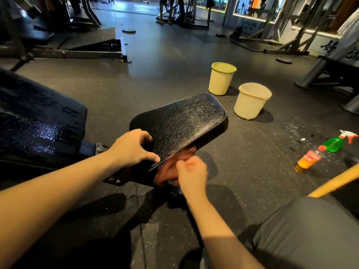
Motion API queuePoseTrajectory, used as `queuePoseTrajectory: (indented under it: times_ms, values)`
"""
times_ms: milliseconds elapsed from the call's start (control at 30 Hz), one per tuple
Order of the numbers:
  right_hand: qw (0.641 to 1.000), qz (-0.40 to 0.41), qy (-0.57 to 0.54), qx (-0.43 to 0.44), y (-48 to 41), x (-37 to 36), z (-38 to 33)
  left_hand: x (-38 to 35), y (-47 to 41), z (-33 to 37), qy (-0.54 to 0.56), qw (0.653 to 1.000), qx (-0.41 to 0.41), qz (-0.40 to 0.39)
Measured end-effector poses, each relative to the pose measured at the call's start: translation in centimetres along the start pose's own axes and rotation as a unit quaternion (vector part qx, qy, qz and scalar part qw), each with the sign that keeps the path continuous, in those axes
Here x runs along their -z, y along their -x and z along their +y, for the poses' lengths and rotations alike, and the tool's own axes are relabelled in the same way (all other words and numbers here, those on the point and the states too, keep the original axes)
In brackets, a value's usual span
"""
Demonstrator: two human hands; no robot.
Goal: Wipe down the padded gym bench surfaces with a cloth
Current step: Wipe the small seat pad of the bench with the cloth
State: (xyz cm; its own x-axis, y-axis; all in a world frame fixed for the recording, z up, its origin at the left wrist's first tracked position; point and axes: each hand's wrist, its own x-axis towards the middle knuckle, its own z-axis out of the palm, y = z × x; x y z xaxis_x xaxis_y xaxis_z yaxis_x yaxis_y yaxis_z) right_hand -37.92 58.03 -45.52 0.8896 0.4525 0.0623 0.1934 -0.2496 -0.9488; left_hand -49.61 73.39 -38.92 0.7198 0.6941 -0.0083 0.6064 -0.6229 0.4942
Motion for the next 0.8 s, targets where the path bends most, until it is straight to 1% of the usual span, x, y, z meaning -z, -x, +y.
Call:
queuePoseTrajectory:
  times_ms: [33,67,100,167,200,233,267,300,333,367,433,467,500,533,600,633,667,700,733,800]
  values:
    - [1.0,-0.026,0.016,-0.003,0.9,-0.3,0.4,0.0,0.0,0.0,0.0,1.0,0.0,-0.002]
    - [1.0,-0.02,0.014,-0.006,0.5,0.1,0.2,0.1,0.0,0.0,0.0,1.0,-0.001,-0.005]
    - [1.0,0.016,-0.001,-0.002,-1.1,0.7,-0.2,0.1,-0.1,0.0,-0.001,1.0,-0.004,-0.008]
    - [0.992,0.118,-0.041,0.01,-4.2,2.7,-2.2,0.2,0.0,0.0,0.001,1.0,-0.005,-0.013]
    - [0.988,0.146,-0.053,0.021,-5.0,3.3,-3.0,0.2,0.0,0.0,0.001,1.0,-0.005,-0.014]
    - [0.986,0.153,-0.056,0.036,-5.0,3.2,-3.2,0.3,0.0,0.1,0.001,1.0,-0.005,-0.015]
    - [0.988,0.138,-0.052,0.044,-3.9,2.4,-3.1,0.3,0.0,0.1,0.002,1.0,-0.004,-0.015]
    - [0.992,0.105,-0.045,0.053,-2.0,1.1,-2.6,0.4,0.0,0.1,0.005,1.0,-0.002,-0.013]
    - [0.997,0.047,-0.027,0.054,0.2,-0.3,-1.7,0.4,-0.1,0.1,0.007,1.0,0.001,-0.011]
    - [0.998,-0.015,0.01,0.061,2.0,-1.4,-0.8,0.5,-0.2,0.0,0.009,1.0,0.003,-0.011]
    - [0.986,-0.119,0.095,0.074,3.4,-2.4,0.3,0.5,-0.2,-0.2,0.016,1.0,0.002,-0.015]
    - [0.981,-0.132,0.122,0.075,3.1,-2.1,0.0,0.5,-0.1,-0.3,0.019,1.0,-0.001,-0.018]
    - [0.983,-0.118,0.123,0.065,2.1,-1.5,-0.3,0.6,-0.1,-0.5,0.021,1.0,-0.004,-0.022]
    - [0.99,-0.078,0.106,0.046,1.2,-0.9,-0.8,0.6,0.0,-0.6,0.022,0.999,-0.008,-0.025]
    - [0.999,0.032,0.037,0.018,0.0,0.3,-1.6,0.5,0.1,-0.7,0.02,0.999,-0.015,-0.031]
    - [0.997,0.062,0.012,0.035,0.3,0.3,-1.7,0.4,0.2,-0.7,0.016,0.999,-0.017,-0.031]
    - [0.997,0.058,0.006,0.047,1.2,0.0,-1.7,0.4,0.2,-0.6,0.012,0.999,-0.019,-0.031]
    - [0.998,0.01,0.019,0.051,2.2,-0.8,-1.4,0.4,0.3,-0.5,0.009,0.999,-0.019,-0.029]
    - [0.995,-0.07,0.057,0.047,3.4,-1.5,-1.2,0.5,0.4,-0.4,0.008,0.999,-0.019,-0.028]
    - [0.959,-0.226,0.158,0.058,5.2,-2.6,-0.5,0.7,0.6,-0.3,0.004,0.999,-0.02,-0.035]
